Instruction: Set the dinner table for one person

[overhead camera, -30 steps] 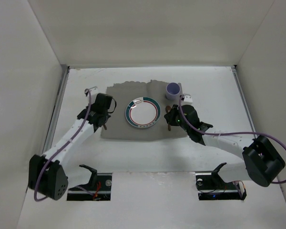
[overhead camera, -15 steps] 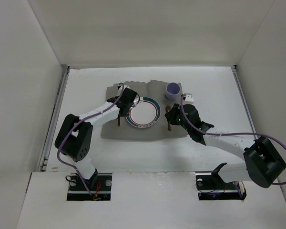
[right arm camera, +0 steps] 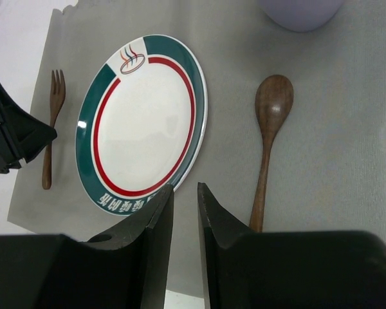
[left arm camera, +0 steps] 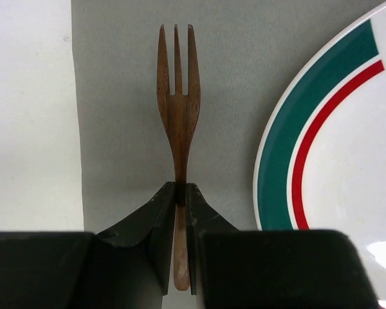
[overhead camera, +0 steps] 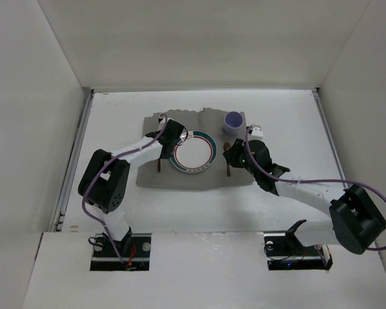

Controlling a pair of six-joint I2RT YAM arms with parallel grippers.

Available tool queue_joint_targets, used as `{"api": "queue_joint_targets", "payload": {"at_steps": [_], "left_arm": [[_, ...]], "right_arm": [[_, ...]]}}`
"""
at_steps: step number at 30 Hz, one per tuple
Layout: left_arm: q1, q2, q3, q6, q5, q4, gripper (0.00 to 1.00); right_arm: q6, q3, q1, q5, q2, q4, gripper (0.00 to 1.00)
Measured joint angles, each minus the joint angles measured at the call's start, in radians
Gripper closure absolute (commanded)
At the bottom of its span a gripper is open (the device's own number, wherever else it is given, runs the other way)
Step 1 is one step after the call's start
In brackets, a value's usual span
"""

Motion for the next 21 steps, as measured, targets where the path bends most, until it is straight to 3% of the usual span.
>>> {"api": "queue_joint_targets", "payload": {"at_steps": [7,15,21], "left_arm": [[0.001,0.026,-0.018,0.0,0.0,0.003,0.84],[-0.01,0.026,-0.019,-0.004,-0.008,0.005,0.62],[-0.034,-0.109,-0.055,-0.024,-0.024,0.013,0.6]], "right_arm": [[0.001,-0.017,-0.007,0.006,-0.008,0.001,0.71],[0.0,-0.033,-0.012,0.04,-0.052,0.0,0.67],[-0.003,-0.06,-0.012,0.093,-0.136,0.01,0.64]]}}
